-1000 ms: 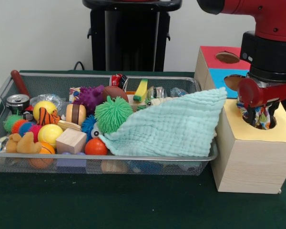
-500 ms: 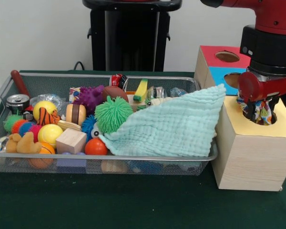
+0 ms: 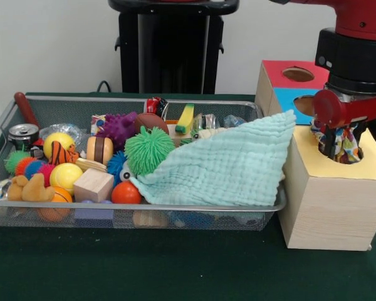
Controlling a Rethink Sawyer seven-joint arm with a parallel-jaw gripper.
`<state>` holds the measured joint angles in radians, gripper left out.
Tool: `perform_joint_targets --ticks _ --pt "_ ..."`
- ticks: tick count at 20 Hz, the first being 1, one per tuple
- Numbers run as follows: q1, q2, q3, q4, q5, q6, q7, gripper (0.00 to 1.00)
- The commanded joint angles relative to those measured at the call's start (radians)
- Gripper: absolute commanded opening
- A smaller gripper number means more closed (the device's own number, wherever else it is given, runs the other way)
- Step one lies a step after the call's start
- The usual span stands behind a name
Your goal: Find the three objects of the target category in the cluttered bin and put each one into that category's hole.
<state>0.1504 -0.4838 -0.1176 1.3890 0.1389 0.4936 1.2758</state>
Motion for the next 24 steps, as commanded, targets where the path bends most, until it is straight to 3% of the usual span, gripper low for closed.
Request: perform_joint_targets --ticks 1,24 --pt "-0.004 -0.069 0.034 0.045 -0.037 0.150 0.114 1.00" --pt "0.013 -0.100 0.017 0.010 -0.048 0.200 0.141 1.00"
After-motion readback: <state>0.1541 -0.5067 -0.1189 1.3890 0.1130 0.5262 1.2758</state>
